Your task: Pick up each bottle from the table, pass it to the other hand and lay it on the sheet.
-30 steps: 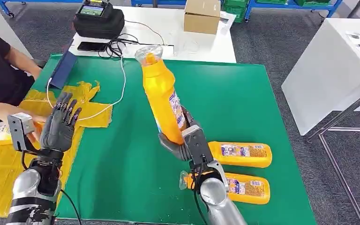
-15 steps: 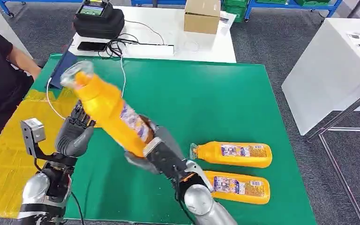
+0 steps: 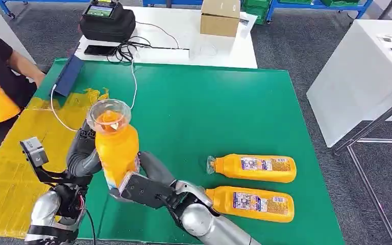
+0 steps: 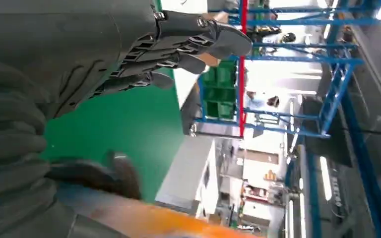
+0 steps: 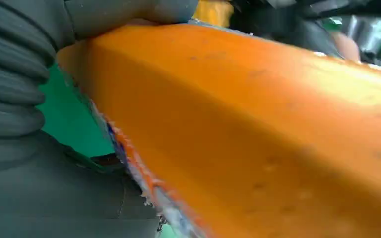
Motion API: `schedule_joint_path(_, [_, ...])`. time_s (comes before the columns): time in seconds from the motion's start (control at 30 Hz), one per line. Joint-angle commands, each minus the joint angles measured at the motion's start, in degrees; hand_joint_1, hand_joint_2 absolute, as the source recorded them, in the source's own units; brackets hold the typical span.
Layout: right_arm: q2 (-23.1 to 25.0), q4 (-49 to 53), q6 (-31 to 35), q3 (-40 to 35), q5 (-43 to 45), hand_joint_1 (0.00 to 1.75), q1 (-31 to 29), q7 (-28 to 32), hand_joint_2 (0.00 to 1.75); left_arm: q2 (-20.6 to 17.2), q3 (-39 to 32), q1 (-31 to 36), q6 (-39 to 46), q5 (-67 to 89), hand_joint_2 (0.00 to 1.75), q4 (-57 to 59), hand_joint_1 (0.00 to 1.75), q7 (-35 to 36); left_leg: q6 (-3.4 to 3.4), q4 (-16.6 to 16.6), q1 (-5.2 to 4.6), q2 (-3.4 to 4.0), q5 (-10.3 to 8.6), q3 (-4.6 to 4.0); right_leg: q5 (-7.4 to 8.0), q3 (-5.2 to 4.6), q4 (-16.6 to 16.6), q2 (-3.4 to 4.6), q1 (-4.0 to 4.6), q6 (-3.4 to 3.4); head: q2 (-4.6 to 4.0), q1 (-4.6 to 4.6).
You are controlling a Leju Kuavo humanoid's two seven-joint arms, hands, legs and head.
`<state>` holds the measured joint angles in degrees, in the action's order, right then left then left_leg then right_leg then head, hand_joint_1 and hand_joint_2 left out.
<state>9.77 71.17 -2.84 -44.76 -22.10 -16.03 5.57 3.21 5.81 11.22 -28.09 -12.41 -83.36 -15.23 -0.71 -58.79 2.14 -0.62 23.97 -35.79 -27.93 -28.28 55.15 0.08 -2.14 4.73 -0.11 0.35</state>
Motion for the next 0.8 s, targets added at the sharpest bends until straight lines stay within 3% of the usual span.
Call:
schedule_joint_path(0.03, [-2.7,1.8,1.9,-2.7,0.1,1.75,0.9,1.7,1.75,-1.2,3.7,0.4,0.2,0.9,1.75,0.4,0.00,0.2,0.11,0.0,-0.01,-0.01,0.02,0.12,-0.04,0.16,-0.1,-0.06,0.04,-0.21,0.00,0.00])
schedule_joint_path(0.13, [-3.9,20.5,10.8,5.4,-4.1,1.75,10.9,7.3,1.75,-2.3,0.4,-5.0,2.2,1.5,1.75,-5.1,0.00,-0.9,0.20,0.1,-0.11,-0.01,0.05,0.27,-0.10,0.28,-0.1,-0.10,-0.02,-0.38,0.00,0.00])
schedule_joint_path(0.2, [-5.0,32.1,11.2,11.6,-2.8,1.75,16.4,7.5,1.75,-2.4,-2.0,-8.8,1.8,1.5,1.75,-8.0,0.00,-1.3,0.16,0.0,-0.10,0.03,0.12,0.14,-0.14,0.13,0.0,-0.03,-0.04,-0.28,0.00,0.00])
schedule_joint_path(0.27, [-5.4,35.7,8.7,16.3,-1.8,1.75,18.6,8.0,1.75,-2.0,-3.8,-10.2,0.9,2.2,1.75,-8.3,0.00,-2.1,0.16,0.0,-0.12,0.07,0.18,0.14,-0.16,0.15,0.0,0.02,-0.05,-0.26,0.00,0.00])
schedule_joint_path(0.4, [-5.1,34.6,8.4,18.5,-2.0,1.75,18.8,9.3,1.75,-1.7,-4.7,-10.1,0.6,2.8,1.75,-7.8,0.00,-2.7,0.14,0.1,-0.10,-0.07,0.10,0.10,-0.12,0.14,-0.1,-0.13,-0.03,-0.30,0.00,0.00])
schedule_joint_path(0.5, [-5.0,35.1,8.8,19.7,-1.0,1.75,19.3,10.4,1.75,-1.7,-5.1,-10.2,0.5,2.8,1.75,-7.8,0.00,-2.8,-0.03,0.0,-0.02,0.01,0.10,-0.14,-0.04,-0.71,-0.1,-0.02,0.01,-0.20,0.00,0.00])
schedule_joint_path(0.63, [-4.8,36.0,9.2,21.5,0.2,1.75,20.0,11.2,1.75,-1.5,-5.5,-10.5,0.4,2.9,1.75,-8.1,0.00,-2.9,0.05,0.1,-0.08,0.02,0.11,0.02,-0.10,-0.58,-0.1,-0.06,-0.01,-0.31,0.00,0.00])
schedule_joint_path(0.8, [-7.0,30.3,4.5,23.5,0.2,1.75,18.2,6.1,1.75,-1.6,-5.4,-9.2,-0.3,3.4,1.75,-7.2,0.00,-3.1,0.05,0.1,-0.02,0.02,0.04,-0.02,-0.03,-0.49,-0.1,0.00,0.02,-0.19,0.00,0.00])
